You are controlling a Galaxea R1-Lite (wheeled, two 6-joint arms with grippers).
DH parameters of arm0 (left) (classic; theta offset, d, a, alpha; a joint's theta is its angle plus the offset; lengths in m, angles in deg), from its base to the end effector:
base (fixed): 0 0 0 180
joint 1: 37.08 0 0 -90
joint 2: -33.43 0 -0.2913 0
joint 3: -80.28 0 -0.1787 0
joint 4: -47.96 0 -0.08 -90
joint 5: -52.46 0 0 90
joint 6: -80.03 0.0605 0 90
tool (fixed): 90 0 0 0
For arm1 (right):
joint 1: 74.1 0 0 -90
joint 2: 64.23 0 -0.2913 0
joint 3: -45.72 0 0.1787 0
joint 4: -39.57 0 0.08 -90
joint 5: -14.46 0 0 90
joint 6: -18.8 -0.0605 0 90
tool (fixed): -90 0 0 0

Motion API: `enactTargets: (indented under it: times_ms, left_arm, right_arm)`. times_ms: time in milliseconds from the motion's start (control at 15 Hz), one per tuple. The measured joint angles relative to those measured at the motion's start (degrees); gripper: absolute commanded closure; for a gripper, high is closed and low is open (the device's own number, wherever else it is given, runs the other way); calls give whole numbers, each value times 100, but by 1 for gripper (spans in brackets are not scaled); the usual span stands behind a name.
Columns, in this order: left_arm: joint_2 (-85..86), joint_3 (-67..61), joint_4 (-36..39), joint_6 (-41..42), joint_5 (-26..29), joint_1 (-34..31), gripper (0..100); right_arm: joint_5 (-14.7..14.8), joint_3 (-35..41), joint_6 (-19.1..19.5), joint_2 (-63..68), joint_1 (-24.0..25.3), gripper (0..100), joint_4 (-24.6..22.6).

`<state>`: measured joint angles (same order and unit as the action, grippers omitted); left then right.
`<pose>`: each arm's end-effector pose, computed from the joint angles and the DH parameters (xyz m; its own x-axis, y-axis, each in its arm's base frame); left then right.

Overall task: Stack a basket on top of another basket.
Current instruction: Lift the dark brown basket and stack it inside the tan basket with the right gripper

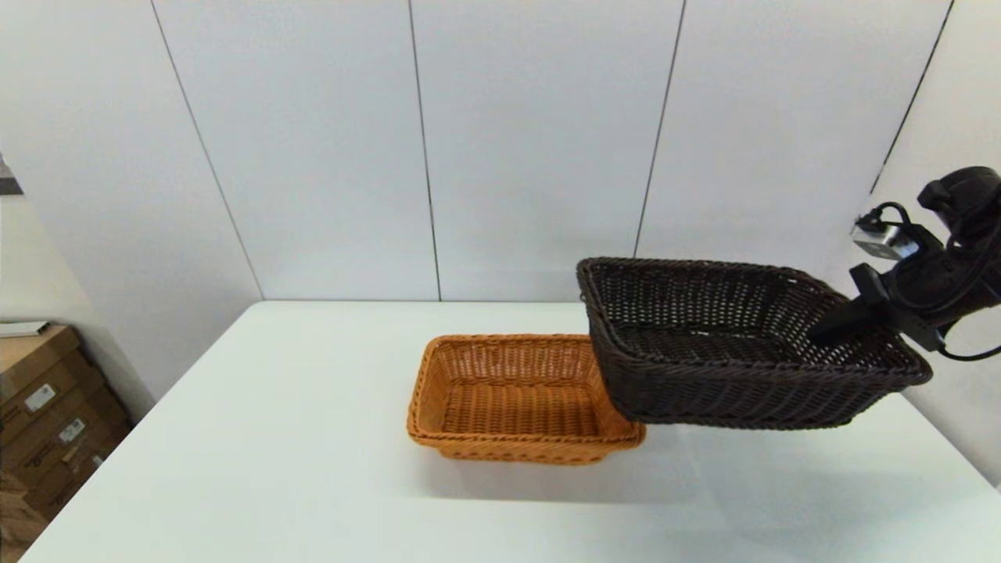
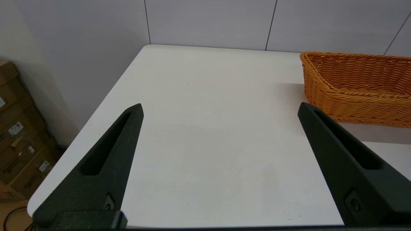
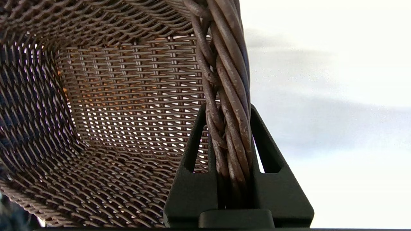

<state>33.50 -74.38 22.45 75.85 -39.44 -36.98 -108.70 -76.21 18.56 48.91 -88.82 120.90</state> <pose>0.0106 0.0020 0.0761 0.9995 0.0314 -0.0017 -0.0315 0.9968 -0.0728 0.3278 -0.0519 0.1705 0.3819 0.4652 -0.7986 0.0579 0.8503 0.5230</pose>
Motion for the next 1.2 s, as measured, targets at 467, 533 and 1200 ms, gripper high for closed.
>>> enactTargets:
  times_ms: [467,533,1200]
  left_arm:
    - [0,0,1,0,1,0,0]
    - [0,0,1,0,0,0,0]
    - [0,0,0,0,0,0,0]
  right_arm:
    - [304,5,-625,-156,1156,100,-228]
    - [447,0,-756,-138,1334,100,-317]
    - [1211,-210,-2072,279,2512,100,-855]
